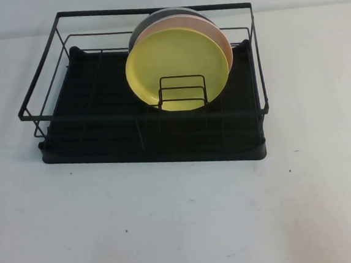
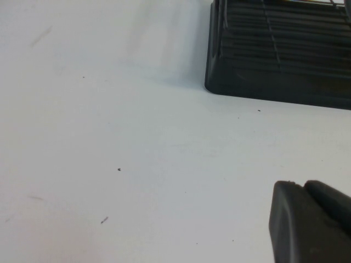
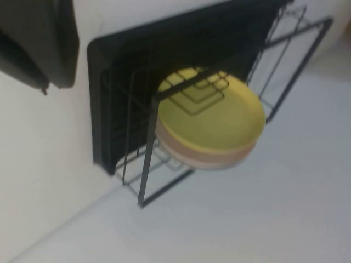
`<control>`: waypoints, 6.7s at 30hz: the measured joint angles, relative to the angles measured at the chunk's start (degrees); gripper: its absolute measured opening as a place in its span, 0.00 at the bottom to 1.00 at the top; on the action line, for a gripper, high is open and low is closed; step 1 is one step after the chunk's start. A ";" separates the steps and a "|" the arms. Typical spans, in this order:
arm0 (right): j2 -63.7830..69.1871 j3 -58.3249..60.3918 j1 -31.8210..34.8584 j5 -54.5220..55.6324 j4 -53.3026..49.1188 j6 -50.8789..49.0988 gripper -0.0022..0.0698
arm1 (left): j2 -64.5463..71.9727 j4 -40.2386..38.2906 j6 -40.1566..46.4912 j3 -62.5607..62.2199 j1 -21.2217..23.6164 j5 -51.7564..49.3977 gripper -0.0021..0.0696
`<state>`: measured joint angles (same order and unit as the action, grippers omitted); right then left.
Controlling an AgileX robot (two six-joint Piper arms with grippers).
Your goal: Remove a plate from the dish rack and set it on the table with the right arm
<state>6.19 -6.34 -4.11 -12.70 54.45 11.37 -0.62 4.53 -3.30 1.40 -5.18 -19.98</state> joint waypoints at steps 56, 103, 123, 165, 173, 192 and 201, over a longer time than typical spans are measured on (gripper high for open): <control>109.13 -97.81 -16.18 -28.68 -12.88 53.11 0.40 | 0.00 0.00 0.00 0.00 0.00 0.00 0.02; 116.53 -106.56 -16.52 -26.53 -15.89 55.39 0.36 | 0.00 0.00 0.00 0.00 0.00 0.00 0.02; 116.39 -106.56 -16.52 -26.04 -16.85 56.48 0.14 | 0.00 0.00 0.00 0.00 0.00 0.00 0.02; 64.86 -57.19 -18.83 -28.17 -18.88 8.01 0.12 | 0.00 0.00 0.00 0.00 0.00 0.00 0.02; 68.79 -41.89 -27.38 -14.82 -6.41 7.77 0.12 | 0.00 0.00 0.00 0.00 0.00 0.00 0.02; 86.71 -41.66 -28.05 -8.95 20.63 25.42 0.12 | 0.00 0.00 0.00 0.00 0.00 0.00 0.02; 90.12 -41.66 -28.05 -8.29 24.11 26.32 0.12 | 0.00 0.00 0.00 0.00 0.00 0.00 0.02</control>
<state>96.31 -48.00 -32.16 -20.99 78.56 37.69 -0.62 4.53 -3.30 1.40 -5.18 -19.98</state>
